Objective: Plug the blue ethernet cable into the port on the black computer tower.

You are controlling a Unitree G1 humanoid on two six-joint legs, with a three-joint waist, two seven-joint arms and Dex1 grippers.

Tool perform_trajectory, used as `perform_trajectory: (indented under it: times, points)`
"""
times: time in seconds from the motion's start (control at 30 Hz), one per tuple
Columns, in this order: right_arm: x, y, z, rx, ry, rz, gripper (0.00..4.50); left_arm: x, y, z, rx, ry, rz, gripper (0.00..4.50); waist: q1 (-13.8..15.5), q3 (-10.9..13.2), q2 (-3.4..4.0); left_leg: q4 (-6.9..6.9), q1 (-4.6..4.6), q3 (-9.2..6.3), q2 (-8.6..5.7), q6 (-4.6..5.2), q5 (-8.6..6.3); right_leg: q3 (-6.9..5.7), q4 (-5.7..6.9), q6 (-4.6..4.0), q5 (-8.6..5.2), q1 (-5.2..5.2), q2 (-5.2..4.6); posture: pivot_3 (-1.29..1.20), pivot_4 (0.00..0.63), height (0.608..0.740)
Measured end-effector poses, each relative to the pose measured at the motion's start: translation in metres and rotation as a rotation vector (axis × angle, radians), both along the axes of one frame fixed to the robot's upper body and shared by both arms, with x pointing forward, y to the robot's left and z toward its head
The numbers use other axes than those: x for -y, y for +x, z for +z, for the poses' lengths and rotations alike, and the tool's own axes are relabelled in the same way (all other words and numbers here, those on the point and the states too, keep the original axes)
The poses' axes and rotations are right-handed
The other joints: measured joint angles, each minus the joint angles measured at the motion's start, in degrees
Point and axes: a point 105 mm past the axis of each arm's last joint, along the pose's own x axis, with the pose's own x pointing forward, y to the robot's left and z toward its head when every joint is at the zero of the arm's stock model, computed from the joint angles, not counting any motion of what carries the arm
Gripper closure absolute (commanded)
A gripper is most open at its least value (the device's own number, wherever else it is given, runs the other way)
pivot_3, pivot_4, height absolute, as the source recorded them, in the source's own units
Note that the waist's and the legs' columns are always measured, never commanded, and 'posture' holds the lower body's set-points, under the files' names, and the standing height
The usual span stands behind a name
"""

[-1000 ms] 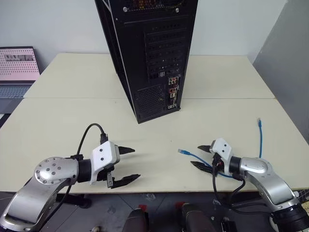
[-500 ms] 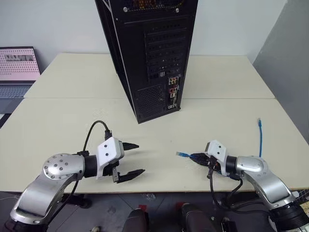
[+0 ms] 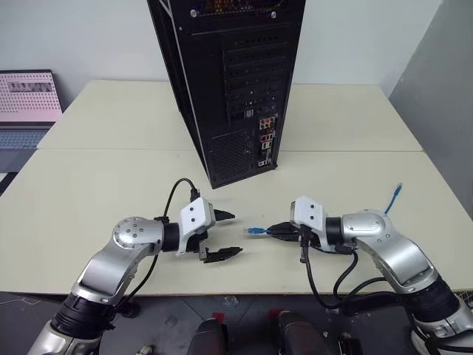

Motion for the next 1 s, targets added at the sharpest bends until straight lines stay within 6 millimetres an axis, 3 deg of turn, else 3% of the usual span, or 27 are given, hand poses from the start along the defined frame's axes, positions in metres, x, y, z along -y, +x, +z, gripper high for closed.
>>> perform_trajectory:
  times: [0.17,0.77,0.83,1.0]
  points:
    - [-0.004,0.001,0.004,0.002,-0.007,0.017,4.46,0.008,0.002,0.001,0.0,-0.018,-0.041,0.0,0.1,0.0,0.0,0.02,0.0,-0.01,-0.01,0.0,0.0,-0.02,0.01,0.0,0.0,0.0,0.0,0.0,0.15,0.74]
    - [-0.006,-0.002,0.004,-0.007,-0.015,0.05,4.5,0.014,0.004,-0.004,0.012,-0.012,-0.093,4.03,0.2,0.0,0.0,0.02,-0.01,-0.03,0.0,0.0,0.0,-0.02,0.01,0.0,0.0,0.0,0.0,0.0,0.15,0.74]
    - [-0.005,-0.002,0.004,-0.008,-0.02,0.051,4.5,0.015,0.004,-0.005,0.016,-0.006,-0.1,4.22,0.2,0.0,0.0,0.02,0.0,-0.04,0.0,0.0,0.0,-0.02,0.01,0.0,0.0,0.0,0.0,0.0,0.15,0.74]
    - [-0.005,-0.002,0.004,-0.005,-0.024,0.051,4.5,0.016,0.004,-0.006,0.023,-0.006,-0.101,4.23,0.2,0.0,0.0,0.02,0.0,-0.04,0.0,0.0,0.0,-0.02,0.01,0.0,0.0,0.0,0.0,0.0,0.15,0.74]
